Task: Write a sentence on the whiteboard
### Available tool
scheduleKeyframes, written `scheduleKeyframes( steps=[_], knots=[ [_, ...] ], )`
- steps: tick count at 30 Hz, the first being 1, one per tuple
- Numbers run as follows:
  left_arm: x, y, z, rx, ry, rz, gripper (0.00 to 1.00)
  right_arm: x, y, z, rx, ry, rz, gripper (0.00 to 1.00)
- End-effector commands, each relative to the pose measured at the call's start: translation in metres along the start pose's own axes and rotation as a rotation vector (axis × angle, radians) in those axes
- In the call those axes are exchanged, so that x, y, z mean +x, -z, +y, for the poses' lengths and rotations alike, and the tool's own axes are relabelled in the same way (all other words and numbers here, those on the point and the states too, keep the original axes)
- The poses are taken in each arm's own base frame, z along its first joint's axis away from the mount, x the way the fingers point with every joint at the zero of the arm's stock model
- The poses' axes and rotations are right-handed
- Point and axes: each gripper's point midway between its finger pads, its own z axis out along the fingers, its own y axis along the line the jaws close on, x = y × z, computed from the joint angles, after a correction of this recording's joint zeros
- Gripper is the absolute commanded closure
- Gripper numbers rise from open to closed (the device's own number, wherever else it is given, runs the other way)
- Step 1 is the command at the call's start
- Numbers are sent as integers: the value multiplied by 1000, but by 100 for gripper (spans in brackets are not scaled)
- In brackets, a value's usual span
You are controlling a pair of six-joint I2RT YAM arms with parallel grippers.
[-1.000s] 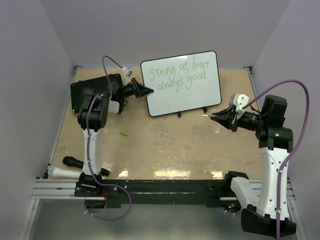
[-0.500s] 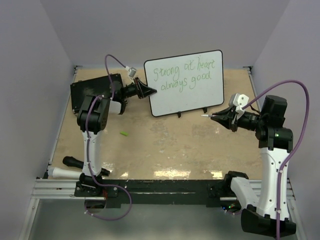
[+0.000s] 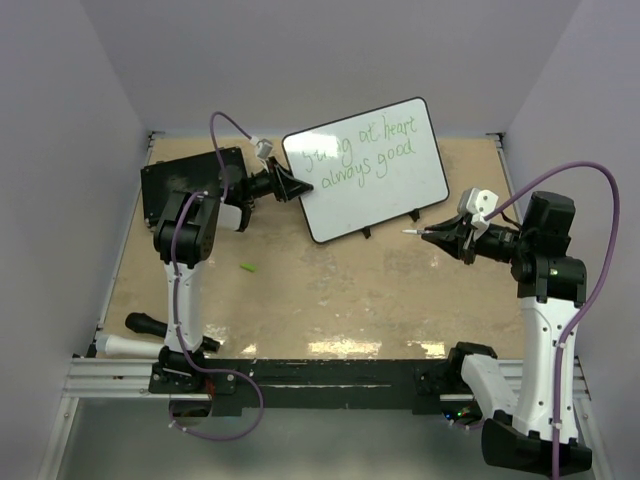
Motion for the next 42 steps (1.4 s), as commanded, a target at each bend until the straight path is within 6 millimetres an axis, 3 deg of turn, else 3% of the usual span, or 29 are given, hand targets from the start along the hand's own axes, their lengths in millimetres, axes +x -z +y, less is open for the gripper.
scheduleKeyframes(
  steps=[1, 6, 11, 12, 13, 20, 21, 23, 24, 25, 26, 27, 29, 30, 32, 35, 37, 38, 39, 41, 42],
  knots=[
    [-53, 1, -33, 93, -323, -139, 51, -3, 1, -2, 11, 10, -7, 100],
    [-57, 2, -35, 89, -333, -146, 41, -2, 1, -2, 11, 11, -5, 100],
    [-65, 4, -39, 73, -343, -164, 23, -2, 1, -2, 12, 15, -5, 100],
    [-65, 5, -38, 64, -338, -163, 17, -2, 1, -2, 14, 18, -4, 100],
    [-64, 6, -36, 52, -330, -161, 1, -2, 1, -2, 14, 16, -4, 100],
    [-74, 20, -29, -54, -328, -183, 0, -2, 1, -2, 9, 23, -6, 100],
    [-70, 29, -26, -79, -312, -182, 0, -3, 1, -1, 10, 27, -7, 100],
    [-80, 41, -32, -122, -314, -208, 0, -2, 0, -4, 10, 29, -7, 100],
    [-70, 54, -30, -157, -287, -200, 0, -1, -1, -5, 7, 31, -8, 100],
    [-79, 61, -39, -177, -304, -207, 0, 1, -1, -6, 7, 30, -6, 100],
    [-79, 71, -38, -227, -288, -217, 0, 1, -2, -9, 11, 39, -8, 100],
    [-63, 84, -36, -281, -241, -198, 0, 2, -3, -10, 10, 41, -10, 100],
    [-72, 108, -38, -423, -219, -222, 0, 5, -7, -12, -2, 42, -22, 100],
    [-55, 121, -36, -497, -167, -205, 0, 7, -8, -13, -10, 38, -28, 100],
    [-46, 146, -34, -690, -24, -195, 0, 11, -11, -15, -12, 41, -32, 100],
    [-3, 179, -43, -926, 250, -158, 0, 19, -14, -19, -6, 36, -28, 100],
    [20, 188, -65, -1034, 354, -105, 0, 26, -15, -18, -2, 23, -23, 100],
    [21, 199, -65, -1134, 344, -125, 0, 27, -15, -19, 5, 24, -22, 100],
    [39, 197, -78, -1172, 366, -60, 0, 32, -15, -19, 14, 18, -11, 100],
    [34, 207, -90, -1278, 471, -142, 0, 27, -14, -19, 34, 32, -25, 100],
    [52, 215, -99, -1331, 537, -84, 0, 29, -14, -18, 36, 24, -28, 100]
  ],
)
